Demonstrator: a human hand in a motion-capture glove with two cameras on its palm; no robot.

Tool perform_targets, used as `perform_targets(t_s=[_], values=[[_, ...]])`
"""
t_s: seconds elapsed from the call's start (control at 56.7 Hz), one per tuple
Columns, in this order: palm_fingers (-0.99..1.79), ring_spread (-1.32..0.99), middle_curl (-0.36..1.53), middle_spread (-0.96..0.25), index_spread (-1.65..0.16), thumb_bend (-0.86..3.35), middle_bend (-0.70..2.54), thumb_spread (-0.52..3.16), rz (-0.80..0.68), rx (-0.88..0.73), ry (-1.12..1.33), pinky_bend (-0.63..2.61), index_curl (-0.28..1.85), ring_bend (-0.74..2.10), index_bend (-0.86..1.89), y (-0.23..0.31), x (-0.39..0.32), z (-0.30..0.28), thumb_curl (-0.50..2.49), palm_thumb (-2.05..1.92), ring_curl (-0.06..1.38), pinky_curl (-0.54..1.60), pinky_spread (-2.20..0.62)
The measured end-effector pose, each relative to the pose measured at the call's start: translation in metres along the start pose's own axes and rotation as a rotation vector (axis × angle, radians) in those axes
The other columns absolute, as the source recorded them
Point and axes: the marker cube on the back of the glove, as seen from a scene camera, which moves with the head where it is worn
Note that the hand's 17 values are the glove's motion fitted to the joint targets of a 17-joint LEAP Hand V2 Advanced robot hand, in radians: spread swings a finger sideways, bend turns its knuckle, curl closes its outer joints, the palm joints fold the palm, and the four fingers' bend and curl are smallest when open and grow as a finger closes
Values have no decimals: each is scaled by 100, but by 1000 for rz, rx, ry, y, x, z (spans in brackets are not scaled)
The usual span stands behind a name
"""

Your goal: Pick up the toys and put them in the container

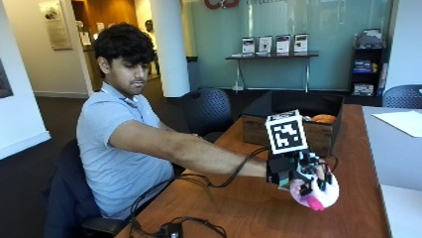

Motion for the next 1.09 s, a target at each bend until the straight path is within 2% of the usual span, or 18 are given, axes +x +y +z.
perform_targets(t_s=[0.352,0.617,0.723,0.987,1.04,1.093], values=[[100,-14,38,-8,-29,74,26,159,-86,168,-208,107,50,81,19,-13,-71,-143,53,82,50,42,-36],[98,-15,43,-8,-29,77,25,158,-246,278,-235,108,52,81,18,-8,-196,-241,54,80,52,44,-37],[98,-15,45,-8,-29,78,25,158,-383,316,-240,109,52,82,17,3,-251,-269,54,79,53,44,-37],[101,-16,52,-9,-29,79,26,157,-557,347,-255,109,53,83,18,24,-373,-304,53,76,55,44,-38],[101,-15,53,-9,-29,79,27,157,-550,303,-269,109,53,83,17,26,-389,-302,53,75,55,44,-38],[99,-15,54,-9,-29,79,26,157,-555,186,-277,110,52,83,16,28,-395,-294,53,74,56,45,-38]])
